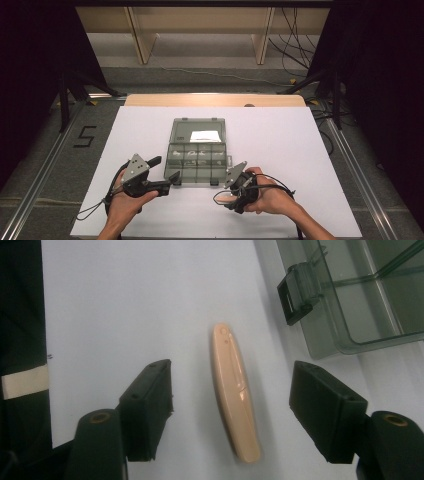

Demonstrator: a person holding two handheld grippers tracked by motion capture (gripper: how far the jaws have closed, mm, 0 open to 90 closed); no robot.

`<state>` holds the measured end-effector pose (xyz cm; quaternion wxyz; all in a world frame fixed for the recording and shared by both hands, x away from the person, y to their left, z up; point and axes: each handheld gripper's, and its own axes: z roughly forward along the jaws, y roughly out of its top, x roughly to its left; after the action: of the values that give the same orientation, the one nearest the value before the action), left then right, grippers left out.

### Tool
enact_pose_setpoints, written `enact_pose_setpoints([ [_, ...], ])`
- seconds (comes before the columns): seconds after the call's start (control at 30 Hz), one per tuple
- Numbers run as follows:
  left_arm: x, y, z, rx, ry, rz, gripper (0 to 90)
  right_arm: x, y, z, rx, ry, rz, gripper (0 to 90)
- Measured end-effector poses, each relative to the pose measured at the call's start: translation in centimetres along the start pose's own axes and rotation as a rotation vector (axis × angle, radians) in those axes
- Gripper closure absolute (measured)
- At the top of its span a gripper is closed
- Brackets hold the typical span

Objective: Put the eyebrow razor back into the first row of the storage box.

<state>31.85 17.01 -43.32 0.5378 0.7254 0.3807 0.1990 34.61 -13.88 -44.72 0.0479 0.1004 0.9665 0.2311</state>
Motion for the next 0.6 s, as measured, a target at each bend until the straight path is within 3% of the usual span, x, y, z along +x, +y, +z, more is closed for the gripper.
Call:
enact_pose_setpoints([
  [0.13, 0.0, 0.0, -0.1, 0.005, 0.001, 0.012, 18.0, -0.1, 0.0, 0.2, 0.040, 0.006, 0.002, 38.4],
  [0.23, 0.0, 0.0, -0.1, 0.001, -0.001, -0.002, 18.0, -0.3, 0.1, 0.5, 0.043, 0.010, 0.000, 39.8],
  [0.6, 0.1, -0.1, -0.1, 0.012, -0.001, 0.008, 18.0, -0.7, 0.2, 1.5, 0.054, 0.019, 0.030, 45.9],
])
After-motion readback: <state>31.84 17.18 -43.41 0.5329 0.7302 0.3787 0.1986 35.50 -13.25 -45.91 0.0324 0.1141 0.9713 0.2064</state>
